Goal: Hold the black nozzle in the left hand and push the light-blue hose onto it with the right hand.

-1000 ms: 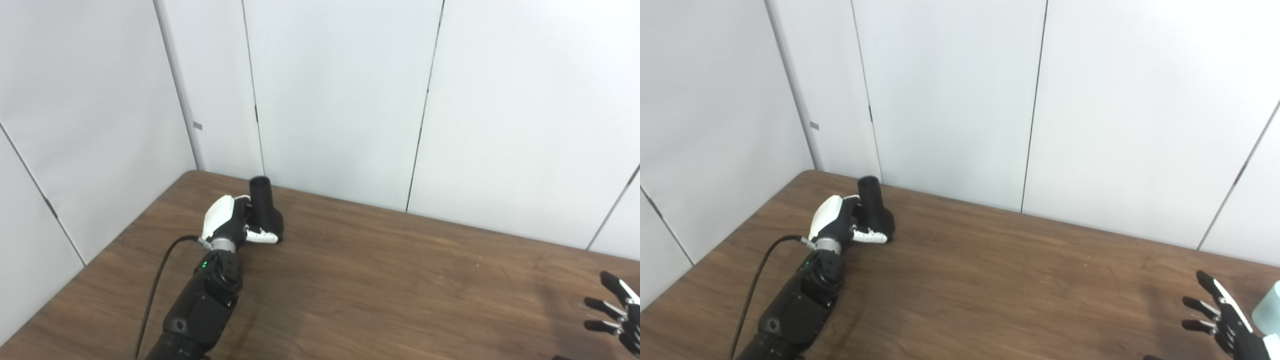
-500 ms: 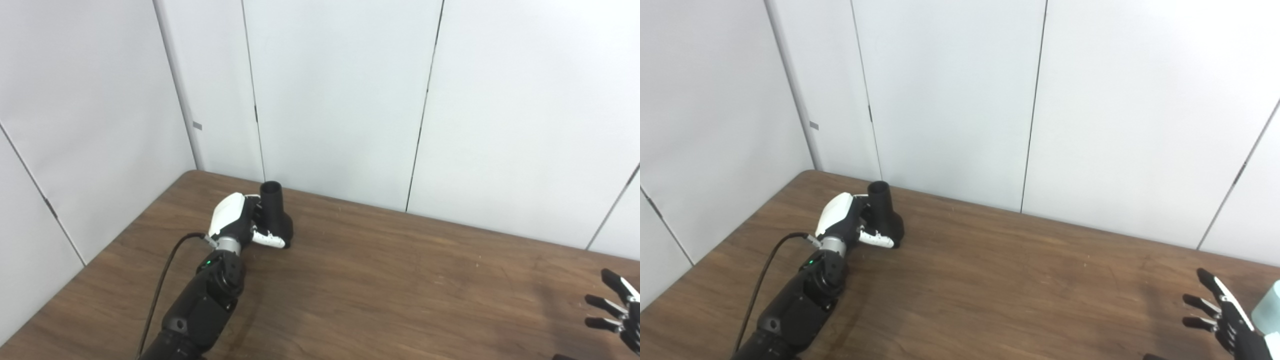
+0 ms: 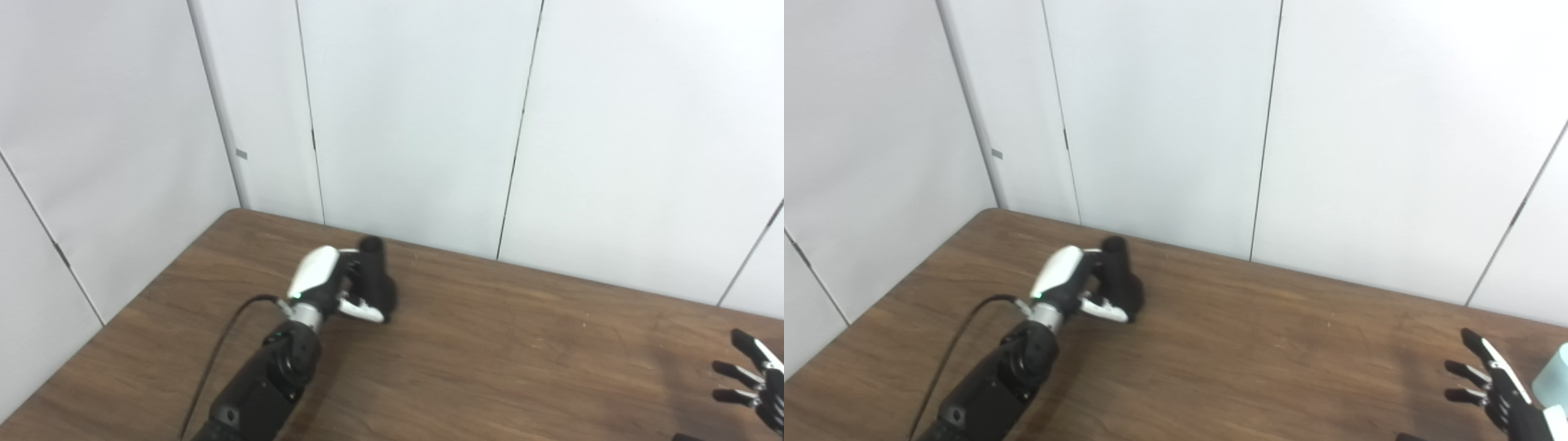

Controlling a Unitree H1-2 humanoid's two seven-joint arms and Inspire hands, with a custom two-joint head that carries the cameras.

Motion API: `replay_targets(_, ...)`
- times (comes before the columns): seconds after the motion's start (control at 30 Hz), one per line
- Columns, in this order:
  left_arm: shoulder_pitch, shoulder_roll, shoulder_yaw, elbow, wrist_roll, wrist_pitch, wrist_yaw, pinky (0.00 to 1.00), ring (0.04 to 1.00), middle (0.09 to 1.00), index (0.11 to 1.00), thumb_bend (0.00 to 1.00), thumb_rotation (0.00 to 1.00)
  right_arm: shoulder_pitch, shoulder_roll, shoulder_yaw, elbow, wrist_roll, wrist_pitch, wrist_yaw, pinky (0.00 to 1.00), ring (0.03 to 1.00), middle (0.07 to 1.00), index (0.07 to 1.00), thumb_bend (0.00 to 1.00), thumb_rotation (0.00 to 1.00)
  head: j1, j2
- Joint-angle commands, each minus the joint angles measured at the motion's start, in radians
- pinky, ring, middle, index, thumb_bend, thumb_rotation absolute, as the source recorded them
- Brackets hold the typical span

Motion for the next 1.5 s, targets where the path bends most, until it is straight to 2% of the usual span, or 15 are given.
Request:
replay_targets(0.0,0.026,-0.01,-0.043,-0.013,0.0,-0.013,-0.078,0.82,0.568,0.509,0.472,0.52,0.0,-0.023,-0.006,-0.003,-0.044,-0.008,-0.011,-0.01,0.67,0.814,0.936,0.918,0.64,0.06,-0.029,0.007)
replay_targets(0.2,0.025,-0.04,-0.088,-0.054,-0.011,-0.062,-0.119,0.83,0.559,0.498,0.479,0.53,0.0,-0.024,0.007,0.001,-0.063,-0.016,0.01,-0.011,0.66,0.804,0.924,0.908,0.67,0.05,-0.12,0.02)
replay_targets(0.4,0.027,-0.091,-0.14,-0.086,-0.02,-0.1,-0.158,0.83,0.563,0.483,0.487,0.53,0.0,-0.025,0.038,0.01,-0.12,-0.049,0.106,-0.022,0.67,0.795,0.916,0.9,0.7,0.01,-0.216,0.034)
replay_targets(0.6,0.01,-0.135,-0.194,-0.082,-0.016,-0.15,-0.174,0.86,0.572,0.491,0.483,0.53,0.0,-0.035,0.056,0.025,-0.105,-0.092,0.063,-0.04,0.64,0.78,0.905,0.897,0.72,0.04,-0.288,0.044)
replay_targets(0.8,-0.012,-0.176,-0.21,-0.06,-0.014,-0.175,-0.186,0.86,0.575,0.491,0.483,0.53,0.0,-0.041,0.066,0.038,-0.099,-0.126,0.053,-0.054,0.62,0.769,0.9,0.893,0.74,0.09,-0.346,0.055)
replay_targets(1.1,-0.029,-0.222,-0.244,-0.015,-0.005,-0.207,-0.202,0.9,0.565,0.488,0.485,0.53,0.0,-0.044,0.078,0.047,-0.102,-0.13,0.07,-0.062,0.62,0.771,0.901,0.895,0.73,0.1,-0.373,0.064)
replay_targets(1.37,-0.066,-0.255,-0.295,0.059,0.016,-0.217,-0.228,0.83,0.562,0.478,0.492,0.53,0.0,-0.041,0.085,0.051,-0.104,-0.126,0.071,-0.06,0.62,0.769,0.902,0.896,0.73,0.11,-0.394,0.065)
replay_targets(1.47,-0.078,-0.267,-0.308,0.076,0.028,-0.208,-0.229,0.84,0.563,0.48,0.49,0.53,0.0,-0.04,0.088,0.053,-0.105,-0.131,0.07,-0.062,0.62,0.769,0.902,0.895,0.73,0.1,-0.401,0.062)
